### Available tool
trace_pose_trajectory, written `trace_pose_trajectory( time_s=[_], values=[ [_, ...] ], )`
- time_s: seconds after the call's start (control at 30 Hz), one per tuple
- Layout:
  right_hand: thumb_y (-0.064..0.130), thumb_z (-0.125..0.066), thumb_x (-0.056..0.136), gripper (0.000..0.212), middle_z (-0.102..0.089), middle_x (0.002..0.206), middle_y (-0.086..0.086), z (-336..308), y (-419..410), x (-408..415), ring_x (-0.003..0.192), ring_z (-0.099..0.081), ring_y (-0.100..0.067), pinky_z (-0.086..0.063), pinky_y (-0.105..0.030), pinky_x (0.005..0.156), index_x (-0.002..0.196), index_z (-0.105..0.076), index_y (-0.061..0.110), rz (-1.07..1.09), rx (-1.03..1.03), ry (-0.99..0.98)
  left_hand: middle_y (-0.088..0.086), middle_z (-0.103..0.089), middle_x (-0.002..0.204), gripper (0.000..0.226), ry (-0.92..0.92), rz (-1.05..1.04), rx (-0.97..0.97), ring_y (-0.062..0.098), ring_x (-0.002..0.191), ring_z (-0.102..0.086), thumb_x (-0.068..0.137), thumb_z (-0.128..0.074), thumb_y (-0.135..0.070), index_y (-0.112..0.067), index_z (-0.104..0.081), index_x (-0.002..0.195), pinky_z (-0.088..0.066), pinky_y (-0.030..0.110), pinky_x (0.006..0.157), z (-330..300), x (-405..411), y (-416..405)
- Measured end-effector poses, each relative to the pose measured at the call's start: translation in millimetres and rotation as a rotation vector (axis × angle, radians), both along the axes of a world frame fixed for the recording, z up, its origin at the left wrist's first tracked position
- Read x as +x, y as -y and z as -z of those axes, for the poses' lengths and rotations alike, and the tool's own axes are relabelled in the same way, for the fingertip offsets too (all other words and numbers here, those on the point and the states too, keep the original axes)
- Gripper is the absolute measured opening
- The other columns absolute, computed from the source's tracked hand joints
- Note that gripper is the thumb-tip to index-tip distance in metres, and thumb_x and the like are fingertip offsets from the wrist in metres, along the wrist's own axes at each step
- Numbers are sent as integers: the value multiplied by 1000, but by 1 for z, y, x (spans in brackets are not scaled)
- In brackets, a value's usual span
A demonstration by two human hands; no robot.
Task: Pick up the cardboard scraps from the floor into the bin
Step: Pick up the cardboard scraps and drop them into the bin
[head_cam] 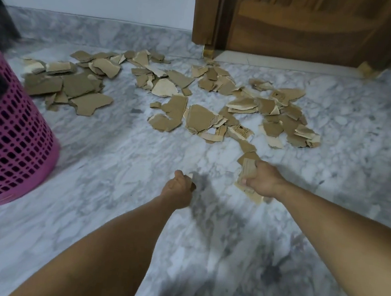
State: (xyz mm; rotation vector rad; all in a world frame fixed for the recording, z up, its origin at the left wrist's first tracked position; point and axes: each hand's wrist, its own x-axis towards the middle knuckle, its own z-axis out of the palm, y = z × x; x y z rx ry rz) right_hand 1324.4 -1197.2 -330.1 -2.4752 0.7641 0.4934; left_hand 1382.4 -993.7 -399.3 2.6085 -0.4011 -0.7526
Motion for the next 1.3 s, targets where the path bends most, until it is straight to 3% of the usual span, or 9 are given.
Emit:
trace_pose_trajectory(
  time_s=[0.2,0.33,0.43,0.53,0.63,0.8,0.97,1.2,1.3],
  values=[
    [29,-71,88,63,-54,132,-13,-81,25,3,118,-54,-30,-45,-30,82,139,-43,6,124,-19,92,12,-55,76,7,-199,-230,-378,32,80,-62,82,-47,-10,-6,-51,80,-49,36,69,-71,33,3],
    [25,-76,83,58,-61,124,-12,-109,49,31,105,-59,-27,-48,-30,80,132,-51,5,153,-39,144,2,-36,42,36,-274,-280,-540,13,40,-32,80,-28,9,-14,-32,53,-19,24,50,-106,62,13],
    [33,-76,82,61,-59,126,-10,-101,65,66,111,-58,-30,-49,-32,84,132,-52,6,146,-48,161,5,-42,33,51,-178,-373,-497,21,40,-41,74,-36,11,-15,-39,30,-34,27,51,-98,96,25],
    [30,-71,87,55,-58,129,-11,-77,70,105,115,-56,-29,-44,-28,83,132,-51,6,128,8,139,0,-50,35,40,-112,-397,-376,20,52,-45,84,-45,3,-16,-45,49,-39,29,55,-79,132,37],
    [27,-67,90,48,-58,127,-14,-46,72,145,110,-58,-29,-47,-33,83,127,-50,2,114,78,78,-40,-36,32,34,-61,-391,-285,9,58,-39,91,-52,-17,-22,-38,61,-36,21,58,-59,164,44],
    [27,-54,97,41,-57,128,-14,-3,84,201,116,-56,-27,-49,-30,82,128,-53,0,70,112,-21,13,-73,74,47,-68,-417,-93,28,71,-69,68,-44,-33,-1,-68,92,-56,37,81,-30,209,57],
    [47,-51,93,60,-50,142,-12,32,85,242,125,-50,-30,-44,-32,95,140,-46,11,92,219,-7,16,-42,135,56,69,-496,90,34,126,-41,84,-53,-32,-6,-42,132,-36,47,105,-12,241,74],
    [62,-66,78,99,-33,150,-15,37,68,267,135,-38,-36,-42,-39,104,148,-26,5,68,114,-62,17,-23,147,90,11,-529,204,35,133,-24,80,-60,-53,-14,-14,148,-29,50,108,16,269,74],
    [66,-81,49,127,-40,143,-13,44,56,274,129,-44,-36,-44,-45,100,145,-22,8,101,21,-101,10,-27,143,89,70,-518,254,30,131,-27,79,-65,-49,-18,-15,146,-34,48,98,21,267,72]
  ],
)
